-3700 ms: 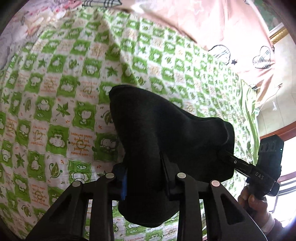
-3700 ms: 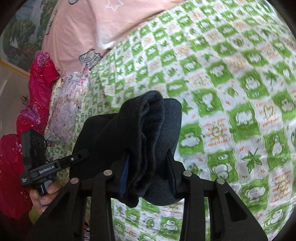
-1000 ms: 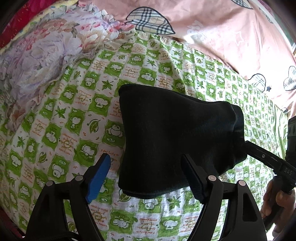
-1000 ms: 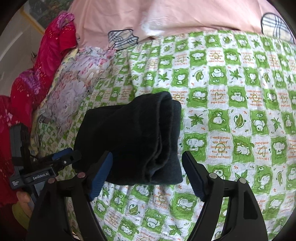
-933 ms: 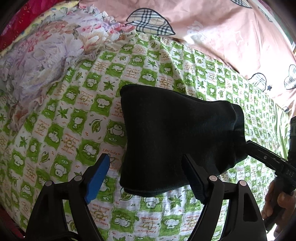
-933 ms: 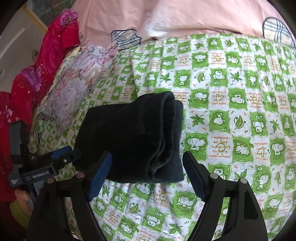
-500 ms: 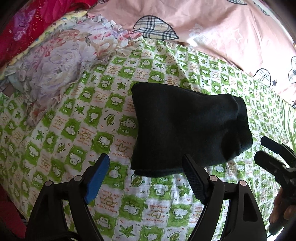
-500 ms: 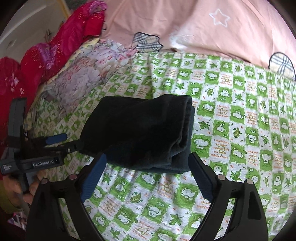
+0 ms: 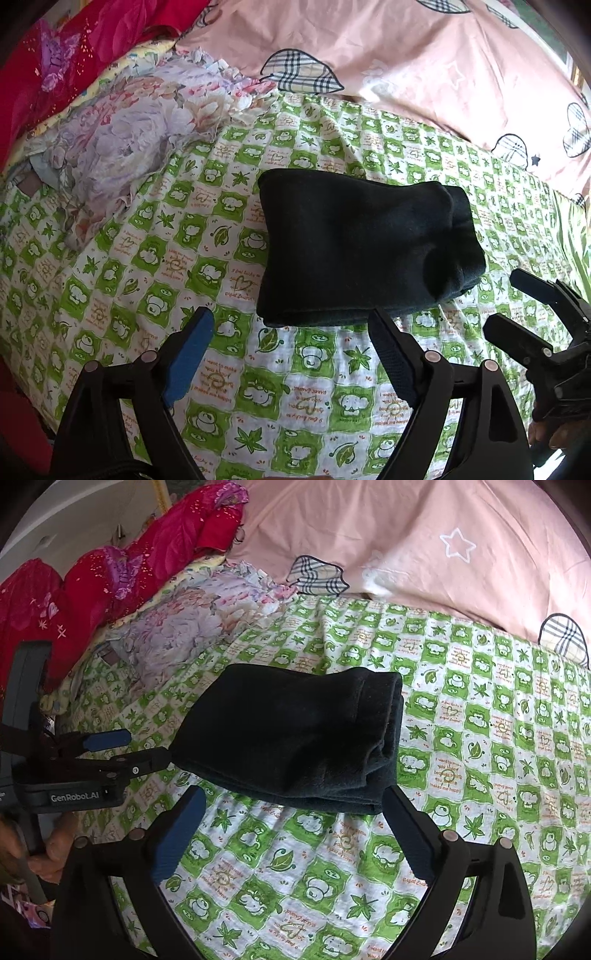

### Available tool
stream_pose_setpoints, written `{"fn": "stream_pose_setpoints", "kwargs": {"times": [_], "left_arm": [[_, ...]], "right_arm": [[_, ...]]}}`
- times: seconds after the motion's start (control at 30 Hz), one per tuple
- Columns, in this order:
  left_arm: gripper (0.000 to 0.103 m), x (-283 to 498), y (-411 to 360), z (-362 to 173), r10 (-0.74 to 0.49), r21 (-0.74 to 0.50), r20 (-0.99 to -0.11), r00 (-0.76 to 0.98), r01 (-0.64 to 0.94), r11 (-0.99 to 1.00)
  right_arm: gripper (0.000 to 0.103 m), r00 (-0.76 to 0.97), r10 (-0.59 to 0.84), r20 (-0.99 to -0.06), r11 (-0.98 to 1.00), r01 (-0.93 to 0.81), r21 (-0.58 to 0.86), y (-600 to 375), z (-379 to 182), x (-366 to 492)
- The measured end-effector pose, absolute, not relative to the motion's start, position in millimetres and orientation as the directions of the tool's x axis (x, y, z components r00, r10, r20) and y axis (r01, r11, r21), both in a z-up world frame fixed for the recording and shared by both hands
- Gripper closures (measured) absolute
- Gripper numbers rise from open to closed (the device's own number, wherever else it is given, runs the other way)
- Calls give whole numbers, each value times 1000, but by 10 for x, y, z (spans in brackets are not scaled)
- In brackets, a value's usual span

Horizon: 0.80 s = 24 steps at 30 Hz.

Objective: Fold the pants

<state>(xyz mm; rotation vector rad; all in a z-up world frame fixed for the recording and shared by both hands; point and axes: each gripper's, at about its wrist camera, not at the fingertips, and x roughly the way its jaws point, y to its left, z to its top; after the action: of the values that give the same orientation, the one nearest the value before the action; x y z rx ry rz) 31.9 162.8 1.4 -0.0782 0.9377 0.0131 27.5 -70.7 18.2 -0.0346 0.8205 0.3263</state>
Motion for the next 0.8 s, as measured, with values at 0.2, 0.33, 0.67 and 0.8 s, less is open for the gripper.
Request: {"fn": "stream_pose_setpoints", "kwargs": {"times": [0.2, 0.33, 0.67, 0.8], "left_arm": [[15, 243, 1580, -21, -12, -44, -800, 600, -38, 998], [14, 223, 1579, -43, -5, -40, -798, 603, -44, 998], [13, 210, 1580, -87, 33, -3, -780, 624, -56, 998], [12, 216, 1577, -104, 37, 5, -778, 628, -52, 999]], "right_arm": [[6, 632, 252, -733, 946, -319, 50, -612, 91, 263], [5, 628, 251, -737, 947, -316, 54, -580, 31, 265], [5, 633, 234, -738, 959, -273, 69, -614, -69, 297], [5, 641, 227, -733, 961, -270, 61, -609, -77, 313]]}}
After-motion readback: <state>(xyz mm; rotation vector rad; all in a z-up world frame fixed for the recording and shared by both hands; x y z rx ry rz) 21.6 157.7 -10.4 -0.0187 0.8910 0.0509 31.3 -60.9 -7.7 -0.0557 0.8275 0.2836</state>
